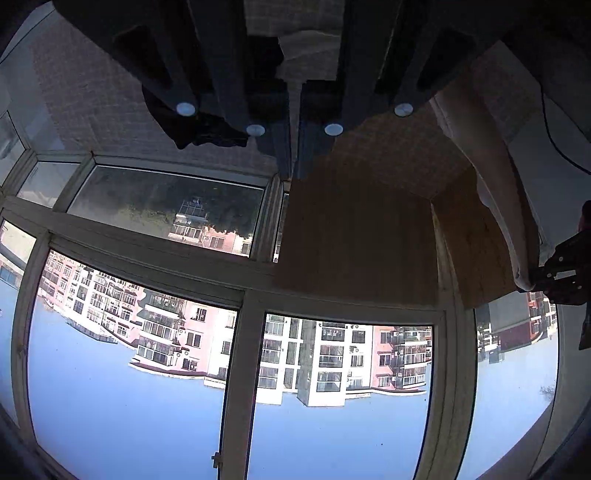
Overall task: Fold clothes
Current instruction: 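Lift the cardigan with both tools and shake it out in the air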
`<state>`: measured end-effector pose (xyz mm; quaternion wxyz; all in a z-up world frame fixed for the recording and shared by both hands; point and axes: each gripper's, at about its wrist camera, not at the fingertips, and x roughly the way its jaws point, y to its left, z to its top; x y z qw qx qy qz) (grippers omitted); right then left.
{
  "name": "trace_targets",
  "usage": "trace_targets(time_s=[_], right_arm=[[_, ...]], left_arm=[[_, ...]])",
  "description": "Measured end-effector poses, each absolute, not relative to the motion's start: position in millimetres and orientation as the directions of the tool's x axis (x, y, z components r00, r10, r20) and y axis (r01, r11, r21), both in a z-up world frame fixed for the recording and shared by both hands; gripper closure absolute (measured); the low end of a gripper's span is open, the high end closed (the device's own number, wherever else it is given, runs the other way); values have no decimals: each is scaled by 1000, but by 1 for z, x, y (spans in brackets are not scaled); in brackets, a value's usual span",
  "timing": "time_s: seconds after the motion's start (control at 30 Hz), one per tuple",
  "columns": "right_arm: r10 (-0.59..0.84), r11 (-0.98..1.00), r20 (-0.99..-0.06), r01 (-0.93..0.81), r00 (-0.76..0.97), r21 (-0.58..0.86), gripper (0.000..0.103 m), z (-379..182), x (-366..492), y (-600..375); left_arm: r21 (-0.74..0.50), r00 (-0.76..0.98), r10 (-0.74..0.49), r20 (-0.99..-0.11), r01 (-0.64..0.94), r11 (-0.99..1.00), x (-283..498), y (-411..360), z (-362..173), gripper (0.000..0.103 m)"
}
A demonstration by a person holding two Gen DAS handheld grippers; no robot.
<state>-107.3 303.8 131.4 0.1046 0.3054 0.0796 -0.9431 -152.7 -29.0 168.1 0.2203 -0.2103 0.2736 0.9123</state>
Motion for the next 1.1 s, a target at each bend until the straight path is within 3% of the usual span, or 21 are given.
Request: trace_targets(time_s=[0.1,0.17,0.37,0.57,0.7,0.77,1.1], right_arm=[[-243,-927,-743,374,-623,-10,98,12,-131,256],[-320,-899,-796,431,-514,83,97,-55,-136,224],[-473,-806,-854,498,-216,321,97,-198,-129,132],[-550,-773,-817,477,-173,419,96,-224,-140,73],[-576,-757,-797,483,-178,439,85,-225,-145,50],[-590,-751,-788,478,-174,456,72,-228,-147,47],[-582,-778,-788,421,-202,467,61,-227,-175,52]], left_arm=[[346,-748,248,-615,-539,-768,-179,-47,96,97],[295,-710,235,-664,-537,-790,-191,-64,60,97],[211,-686,222,-692,-486,-848,-208,-107,27,97],[215,-685,192,-702,-462,-861,-221,-121,15,97],[213,-682,185,-708,-456,-864,-224,-133,11,97],[216,-681,179,-710,-453,-865,-224,-138,10,97],[202,-675,173,-717,-439,-876,-224,-162,10,97]])
